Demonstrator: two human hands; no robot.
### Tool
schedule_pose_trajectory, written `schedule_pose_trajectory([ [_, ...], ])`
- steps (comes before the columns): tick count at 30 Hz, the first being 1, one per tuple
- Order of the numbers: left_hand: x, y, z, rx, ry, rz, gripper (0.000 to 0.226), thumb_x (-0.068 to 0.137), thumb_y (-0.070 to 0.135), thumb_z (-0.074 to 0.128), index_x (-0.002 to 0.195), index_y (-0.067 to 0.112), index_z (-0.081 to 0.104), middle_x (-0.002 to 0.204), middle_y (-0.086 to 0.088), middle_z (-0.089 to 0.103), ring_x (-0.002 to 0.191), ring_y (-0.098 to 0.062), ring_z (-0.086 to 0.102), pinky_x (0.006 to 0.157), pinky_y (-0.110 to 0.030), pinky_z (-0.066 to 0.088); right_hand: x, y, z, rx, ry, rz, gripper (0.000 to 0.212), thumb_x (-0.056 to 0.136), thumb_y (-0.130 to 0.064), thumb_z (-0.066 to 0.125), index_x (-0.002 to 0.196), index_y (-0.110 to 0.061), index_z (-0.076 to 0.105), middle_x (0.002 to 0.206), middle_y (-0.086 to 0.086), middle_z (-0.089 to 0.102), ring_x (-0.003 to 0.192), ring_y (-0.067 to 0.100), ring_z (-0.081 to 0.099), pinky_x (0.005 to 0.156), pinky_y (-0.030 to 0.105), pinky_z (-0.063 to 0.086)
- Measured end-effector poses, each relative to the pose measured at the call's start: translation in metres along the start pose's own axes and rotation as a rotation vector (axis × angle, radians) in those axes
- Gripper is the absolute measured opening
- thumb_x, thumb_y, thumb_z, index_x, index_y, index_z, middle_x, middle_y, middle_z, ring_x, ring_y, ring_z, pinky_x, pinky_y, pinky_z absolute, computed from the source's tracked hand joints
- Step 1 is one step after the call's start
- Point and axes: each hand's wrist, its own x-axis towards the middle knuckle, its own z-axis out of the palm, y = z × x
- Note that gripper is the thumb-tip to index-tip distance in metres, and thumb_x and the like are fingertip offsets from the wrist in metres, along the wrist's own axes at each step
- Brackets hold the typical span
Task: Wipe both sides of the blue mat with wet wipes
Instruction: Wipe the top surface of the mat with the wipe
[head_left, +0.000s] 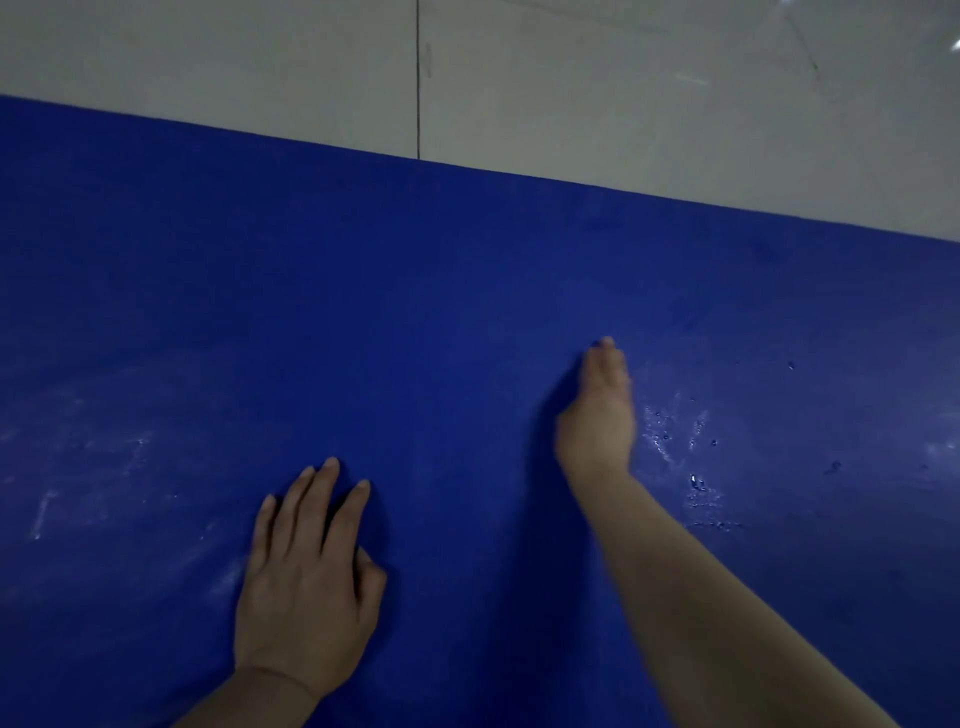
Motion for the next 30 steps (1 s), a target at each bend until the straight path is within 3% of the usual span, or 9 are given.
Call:
schedule_pose_trajectory([
  [4, 0.001, 0.000, -0.001, 0.012, -0.024, -0.008, 0.058, 0.079, 0.030, 0.034, 0.128, 0.007, 0.058, 0.142, -0.017, 0.045, 0.132, -0.032, 0.037, 0.116, -0.041, 0.009, -0.019, -0.101, 0.016, 0.065, -0.223, -0.385, 0.063, 0.095, -0.003, 0.034, 0.150, -0.003, 0.003, 0.159, 0.011, 0.000, 0.146, 0.023, 0.001, 0.118, 0.030, 0.001],
  [7, 0.001, -0.001, -0.002, 0.016, -0.034, -0.013, 0.059, 0.079, 0.030, 0.034, 0.128, 0.006, 0.058, 0.143, -0.017, 0.045, 0.132, -0.032, 0.037, 0.116, -0.041, 0.009, -0.026, -0.097, 0.016, 0.055, -0.233, -0.564, 0.069, 0.090, 0.004, 0.044, 0.149, -0.002, 0.009, 0.159, 0.009, 0.001, 0.146, 0.021, 0.002, 0.117, 0.029, -0.005],
  [10, 0.001, 0.001, -0.001, 0.012, -0.027, -0.019, 0.059, 0.079, 0.030, 0.033, 0.128, 0.007, 0.058, 0.143, -0.016, 0.045, 0.133, -0.031, 0.036, 0.116, -0.041, 0.009, -0.013, -0.026, 0.008, -0.039, -0.025, -0.255, 0.076, 0.075, 0.009, 0.056, 0.145, 0.000, 0.028, 0.154, 0.015, 0.025, 0.141, 0.028, 0.027, 0.114, 0.030, 0.011],
  [14, 0.001, 0.002, 0.000, 0.011, -0.020, -0.013, 0.058, 0.081, 0.029, 0.033, 0.128, 0.007, 0.057, 0.143, -0.017, 0.044, 0.133, -0.031, 0.036, 0.116, -0.042, 0.011, 0.001, 0.028, -0.011, -0.036, -0.033, 0.153, 0.072, 0.085, 0.012, 0.039, 0.150, -0.005, 0.013, 0.159, 0.006, 0.005, 0.146, 0.020, 0.006, 0.118, 0.026, 0.007],
  [18, 0.001, 0.000, -0.001, 0.015, -0.043, -0.015, 0.059, 0.079, 0.030, 0.034, 0.128, 0.008, 0.057, 0.144, -0.016, 0.044, 0.134, -0.031, 0.036, 0.116, -0.042, 0.011, -0.022, -0.064, 0.006, -0.020, -0.136, -0.237, 0.067, 0.091, 0.000, 0.034, 0.148, 0.003, -0.001, 0.158, 0.015, -0.005, 0.146, 0.029, -0.001, 0.119, 0.035, 0.000],
  [20, 0.002, -0.001, -0.002, 0.010, -0.057, -0.020, 0.060, 0.078, 0.031, 0.034, 0.128, 0.008, 0.058, 0.144, -0.016, 0.044, 0.133, -0.031, 0.037, 0.116, -0.041, 0.010, -0.034, -0.088, 0.020, 0.064, -0.169, -0.449, 0.068, 0.088, 0.007, 0.040, 0.149, 0.001, 0.010, 0.158, 0.013, 0.006, 0.146, 0.026, 0.007, 0.119, 0.033, 0.001],
  [23, 0.002, -0.001, -0.002, -0.008, -0.042, -0.021, 0.059, 0.078, 0.030, 0.034, 0.127, 0.008, 0.058, 0.143, -0.016, 0.045, 0.133, -0.031, 0.037, 0.116, -0.041, 0.010, -0.022, -0.057, 0.009, -0.065, -0.045, -0.368, 0.072, 0.079, 0.008, 0.051, 0.146, 0.002, 0.025, 0.154, 0.014, 0.026, 0.141, 0.027, 0.027, 0.117, 0.032, 0.016],
  [26, 0.002, 0.000, -0.002, -0.024, -0.042, -0.013, 0.058, 0.080, 0.031, 0.034, 0.128, 0.007, 0.057, 0.143, -0.016, 0.044, 0.133, -0.031, 0.037, 0.117, -0.041, 0.010, -0.012, -0.023, -0.003, -0.023, -0.053, -0.145, 0.076, 0.070, 0.019, 0.053, 0.142, 0.004, 0.033, 0.153, 0.014, 0.026, 0.142, 0.027, 0.026, 0.117, 0.031, 0.016],
  [30, 0.002, 0.002, -0.005, -0.021, -0.068, -0.015, 0.059, 0.079, 0.031, 0.034, 0.128, 0.007, 0.058, 0.142, -0.016, 0.045, 0.132, -0.032, 0.037, 0.117, -0.040, 0.008, -0.031, -0.052, 0.005, 0.012, -0.091, -0.357, 0.074, 0.053, 0.021, 0.065, 0.126, 0.008, 0.054, 0.135, 0.020, 0.052, 0.124, 0.034, 0.051, 0.103, 0.046, 0.040],
])
